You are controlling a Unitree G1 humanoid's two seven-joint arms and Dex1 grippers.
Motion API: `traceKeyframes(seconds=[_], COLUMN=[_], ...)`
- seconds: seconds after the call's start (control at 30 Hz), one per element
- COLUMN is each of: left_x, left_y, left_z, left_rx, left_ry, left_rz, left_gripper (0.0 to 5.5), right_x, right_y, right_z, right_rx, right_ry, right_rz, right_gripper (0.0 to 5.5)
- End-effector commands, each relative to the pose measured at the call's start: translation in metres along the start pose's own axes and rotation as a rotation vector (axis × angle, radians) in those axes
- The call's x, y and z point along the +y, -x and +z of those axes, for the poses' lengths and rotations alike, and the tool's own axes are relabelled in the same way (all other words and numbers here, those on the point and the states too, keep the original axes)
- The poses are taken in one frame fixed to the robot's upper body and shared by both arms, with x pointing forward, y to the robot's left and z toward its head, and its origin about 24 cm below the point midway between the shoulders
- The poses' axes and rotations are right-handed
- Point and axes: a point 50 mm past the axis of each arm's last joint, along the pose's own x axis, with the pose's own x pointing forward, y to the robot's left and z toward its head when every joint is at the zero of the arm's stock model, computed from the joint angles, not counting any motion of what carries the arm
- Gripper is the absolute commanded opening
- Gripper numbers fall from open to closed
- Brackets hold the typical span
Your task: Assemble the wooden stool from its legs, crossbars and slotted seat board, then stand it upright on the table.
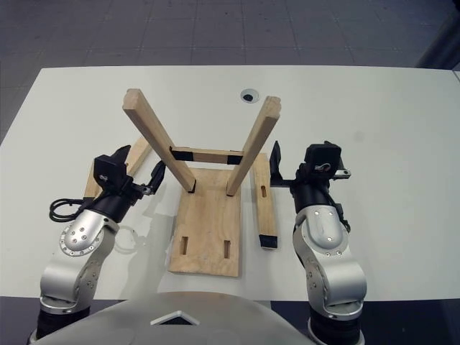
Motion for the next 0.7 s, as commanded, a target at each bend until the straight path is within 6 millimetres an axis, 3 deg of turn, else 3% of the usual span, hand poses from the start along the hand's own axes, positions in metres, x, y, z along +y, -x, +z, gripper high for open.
traceKeyframes(seconds=[0.03, 0.3, 0.43, 0.53, 0.6, 0.7], left_x=[-0.007, 0.036, 0.068, 0.092, 0.099, 0.099], left_y=[-0.001, 0.007, -0.004, -0.012, -0.018, -0.027], left_z=[-0.002, 0.006, 0.013, 0.023, 0.028, 0.03], left_rx=[0.013, 0.011, 0.003, -0.024, -0.038, -0.041], left_ry=[0.008, -0.038, -0.052, -0.069, -0.071, -0.069], left_rz=[0.003, 0.145, 0.149, 0.195, 0.198, 0.141], left_gripper=[4.31, 4.31, 4.31, 4.31, 4.31, 4.31], right_x=[0.005, -0.021, -0.025, -0.042, -0.052, -0.048], right_y=[-0.002, -0.006, -0.001, 0.004, 0.01, 0.02], right_z=[-0.003, -0.006, -0.007, -0.008, -0.01, -0.018], right_rx=[0.004, 0.012, 0.014, 0.009, 0.019, 0.069], right_ry=[0.002, 0.045, 0.053, 0.042, 0.013, -0.062], right_rz=[0.008, -0.112, -0.213, -0.344, -0.425, -0.444], right_gripper=[5.2, 5.2, 5.2, 5.2, 5.2, 5.2])
